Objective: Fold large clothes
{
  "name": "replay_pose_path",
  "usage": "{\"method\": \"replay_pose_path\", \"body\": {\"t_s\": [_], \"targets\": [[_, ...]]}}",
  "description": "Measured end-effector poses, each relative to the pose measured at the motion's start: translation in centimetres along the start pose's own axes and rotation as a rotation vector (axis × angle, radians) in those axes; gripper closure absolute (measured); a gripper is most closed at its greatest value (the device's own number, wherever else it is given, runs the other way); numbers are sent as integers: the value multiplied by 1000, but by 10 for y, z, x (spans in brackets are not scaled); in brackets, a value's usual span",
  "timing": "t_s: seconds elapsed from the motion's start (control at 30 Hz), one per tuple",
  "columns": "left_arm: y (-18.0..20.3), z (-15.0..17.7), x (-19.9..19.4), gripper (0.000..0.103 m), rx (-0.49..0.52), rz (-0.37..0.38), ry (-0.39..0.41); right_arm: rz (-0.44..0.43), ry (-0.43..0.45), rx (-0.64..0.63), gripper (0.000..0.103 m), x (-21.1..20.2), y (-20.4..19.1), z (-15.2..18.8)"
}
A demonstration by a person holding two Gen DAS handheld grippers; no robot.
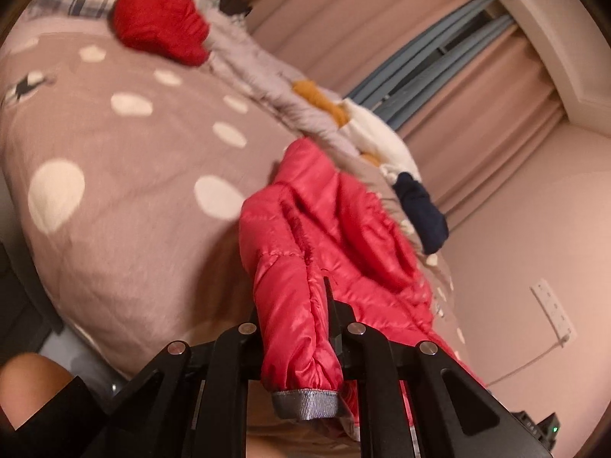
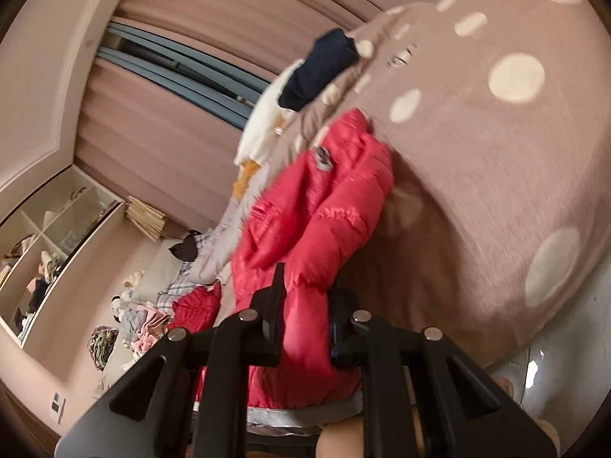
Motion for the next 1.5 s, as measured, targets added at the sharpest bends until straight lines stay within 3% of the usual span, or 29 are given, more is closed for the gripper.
{"method": "replay_pose_path", "body": {"t_s": [0.17, 0.37, 0.6, 1.07, 1.2, 1.5], "targets": [[27, -10, -21, 91, 76, 20, 58, -50, 47, -24, 86, -15, -18, -14], [61, -24, -53, 91, 139, 95, 139, -115, 130, -100, 86, -43, -49, -36], [84, -37, -62, 91, 206, 130, 217, -143, 194, -189, 86, -58, -76, -55], [102, -69, -14, 91, 240, 117, 232, -20, 215, -318, 86, -10, -78, -80], [114, -76, 3, 91, 285, 71, 225, 2, 212, -333, 86, 7, -77, -92], [122, -105, 69, 91, 253, 78, 195, 98, 218, -320, 85, 60, -70, -125]]}}
Point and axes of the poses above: each gripper's, at about its wrist camera, not at the fingertips, and x roughly the way its jaws point, y to its right, z to its underside, the point moved 7 cm from there along x, roughly the way its jaws point, and after that the axes turned 6 degrees about -x, right-handed, at the moved point
